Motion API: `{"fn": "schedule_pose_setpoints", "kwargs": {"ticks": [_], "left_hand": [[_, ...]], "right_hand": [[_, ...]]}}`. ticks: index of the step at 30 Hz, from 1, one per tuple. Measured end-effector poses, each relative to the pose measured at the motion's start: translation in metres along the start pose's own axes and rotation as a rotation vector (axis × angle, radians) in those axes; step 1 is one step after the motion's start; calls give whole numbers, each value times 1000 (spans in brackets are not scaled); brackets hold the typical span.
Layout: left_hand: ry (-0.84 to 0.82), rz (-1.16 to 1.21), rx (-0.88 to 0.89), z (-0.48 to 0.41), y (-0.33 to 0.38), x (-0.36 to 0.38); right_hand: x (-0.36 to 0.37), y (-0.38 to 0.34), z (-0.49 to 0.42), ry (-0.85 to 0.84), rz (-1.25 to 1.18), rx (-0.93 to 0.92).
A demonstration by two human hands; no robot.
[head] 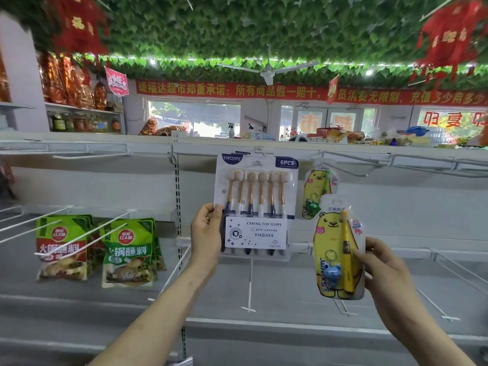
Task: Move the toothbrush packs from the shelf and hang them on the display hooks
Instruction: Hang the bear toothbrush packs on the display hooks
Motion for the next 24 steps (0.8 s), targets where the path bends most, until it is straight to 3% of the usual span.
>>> {"fn": "schedule_pose_setpoints", "kwargs": {"ticks": [24], "left_hand": [[-7,-34,-1,-35,-29,17]], "right_hand": [[-8,2,8,40,34,11]]}}
Point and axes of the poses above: each hand's wrist, its own z-axis away from the middle knuckle, its own x-axis out of the palm, y = z × x, the point moved 4 cm from there along -z, towards the middle knuckle, and after that the axes turned 2 degrees about y, right-handed, at the moved point
